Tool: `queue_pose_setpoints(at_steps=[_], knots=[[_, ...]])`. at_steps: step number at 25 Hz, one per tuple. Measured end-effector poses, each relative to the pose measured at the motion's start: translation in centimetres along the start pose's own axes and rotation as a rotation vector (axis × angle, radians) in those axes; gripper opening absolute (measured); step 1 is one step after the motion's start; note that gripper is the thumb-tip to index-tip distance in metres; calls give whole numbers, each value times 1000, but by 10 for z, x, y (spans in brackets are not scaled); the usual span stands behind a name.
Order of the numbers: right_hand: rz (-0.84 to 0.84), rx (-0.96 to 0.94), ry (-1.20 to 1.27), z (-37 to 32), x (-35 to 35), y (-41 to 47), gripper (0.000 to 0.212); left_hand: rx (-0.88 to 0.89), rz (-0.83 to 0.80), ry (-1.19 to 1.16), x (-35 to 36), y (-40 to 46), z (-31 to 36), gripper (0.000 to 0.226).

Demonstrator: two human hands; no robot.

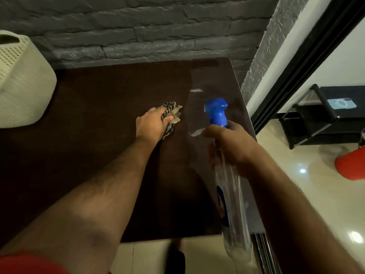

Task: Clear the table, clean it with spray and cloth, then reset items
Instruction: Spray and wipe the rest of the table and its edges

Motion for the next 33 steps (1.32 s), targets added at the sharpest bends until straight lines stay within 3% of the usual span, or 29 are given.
queue_pose_setpoints(at_steps=[11, 16, 26, 30, 33], knots=[[3, 39, 11, -97, -16, 103, 29, 28, 20, -26, 14, 182, -34, 38], [21, 46, 12, -122, -29, 130, 22, 49, -4, -14, 25, 241, -24, 37], [65, 70, 51, -139, -38, 148, 11, 108, -5, -31, 31, 264, -6, 37], [73, 73, 50, -146, -43, 147, 11, 197, -9, -73, 47, 275, 35, 39], [73, 81, 70, -141, -50, 148, 12, 122, -37, -72, 57, 289, 55, 36]])
Point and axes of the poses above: each hand's wrist, its own y-axis towards the middle knuckle, its own x-axis out of the palm, z = x × y, the point moved 7 cm from there along y, towards the middle knuckle, and after that the axes turned 15 degrees about x, right-handed, at the moved point
